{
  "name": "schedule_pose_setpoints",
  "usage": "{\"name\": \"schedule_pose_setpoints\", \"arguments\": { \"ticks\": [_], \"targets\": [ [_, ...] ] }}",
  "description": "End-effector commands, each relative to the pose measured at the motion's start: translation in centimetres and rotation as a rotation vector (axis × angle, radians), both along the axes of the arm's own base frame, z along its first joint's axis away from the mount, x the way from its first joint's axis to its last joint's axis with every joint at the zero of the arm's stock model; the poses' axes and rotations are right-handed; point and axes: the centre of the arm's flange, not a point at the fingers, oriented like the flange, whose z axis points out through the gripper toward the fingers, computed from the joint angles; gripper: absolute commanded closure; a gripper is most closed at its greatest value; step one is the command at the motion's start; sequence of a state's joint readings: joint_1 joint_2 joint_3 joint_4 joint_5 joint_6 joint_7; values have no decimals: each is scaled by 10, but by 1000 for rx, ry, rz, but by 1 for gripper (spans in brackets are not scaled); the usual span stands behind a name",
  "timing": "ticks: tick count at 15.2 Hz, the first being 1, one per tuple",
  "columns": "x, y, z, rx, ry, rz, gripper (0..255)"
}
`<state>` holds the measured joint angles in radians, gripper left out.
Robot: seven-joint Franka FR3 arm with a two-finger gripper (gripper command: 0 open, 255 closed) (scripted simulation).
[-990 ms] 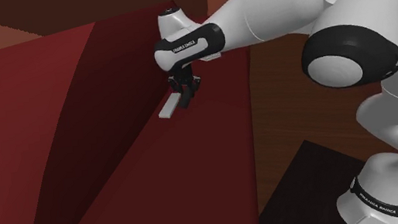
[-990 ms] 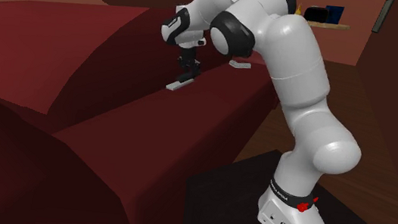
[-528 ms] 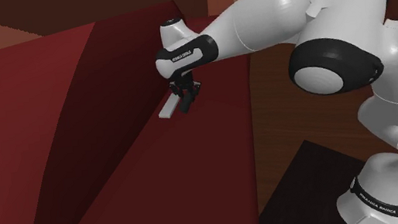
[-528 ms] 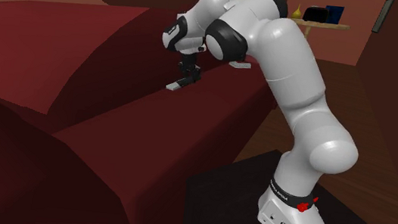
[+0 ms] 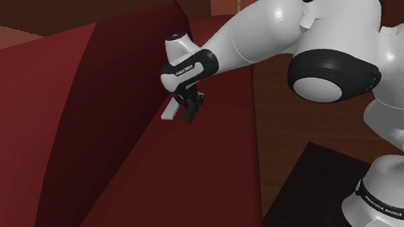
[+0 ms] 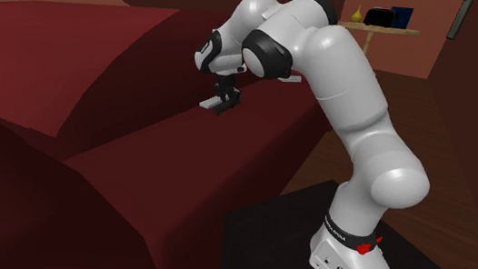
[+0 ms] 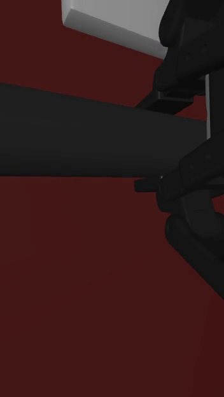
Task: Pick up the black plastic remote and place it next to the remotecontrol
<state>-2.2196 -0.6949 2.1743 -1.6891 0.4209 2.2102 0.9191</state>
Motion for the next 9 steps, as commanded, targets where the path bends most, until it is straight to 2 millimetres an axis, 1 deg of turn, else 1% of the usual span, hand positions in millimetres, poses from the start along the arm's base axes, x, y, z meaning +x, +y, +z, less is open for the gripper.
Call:
{"name": "schedule_pose_setpoints", "arguments": {
  "ticks": [1,8,9],
  "targets": [
    [1,-1,-9,0,-1,0,255],
    [1,-1,-9,0,-1,0,255],
    [1,-1,-9,0,-1,0,0]
  ]
}}
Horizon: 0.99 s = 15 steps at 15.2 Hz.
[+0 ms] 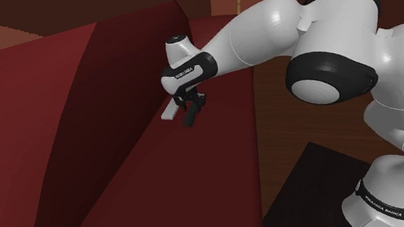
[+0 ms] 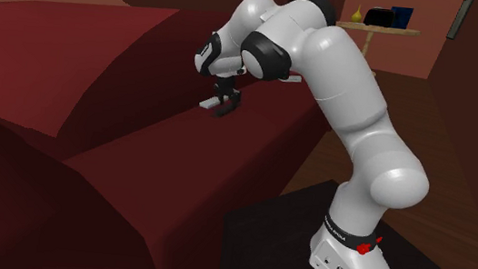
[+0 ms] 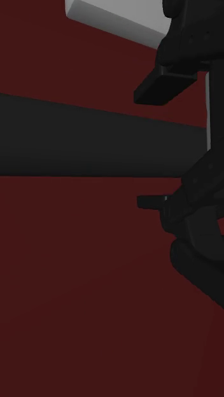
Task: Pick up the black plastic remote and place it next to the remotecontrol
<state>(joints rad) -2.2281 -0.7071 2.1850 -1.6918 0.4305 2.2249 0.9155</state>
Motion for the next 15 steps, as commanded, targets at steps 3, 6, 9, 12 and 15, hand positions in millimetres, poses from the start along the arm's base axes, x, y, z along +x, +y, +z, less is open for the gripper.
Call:
{"name": "schedule_pose_setpoints", "arguments": {
  "ticks": [3,6,9,12,15],
  "targets": [
    [0,0,0,0,0,0,0],
    [-2,3,13,0,0,0,0],
    [-7,10,49,0,0,0,0],
    [-7,10,49,0,0,0,0],
    [-7,10,49,0,0,0,0]
  ]
}}
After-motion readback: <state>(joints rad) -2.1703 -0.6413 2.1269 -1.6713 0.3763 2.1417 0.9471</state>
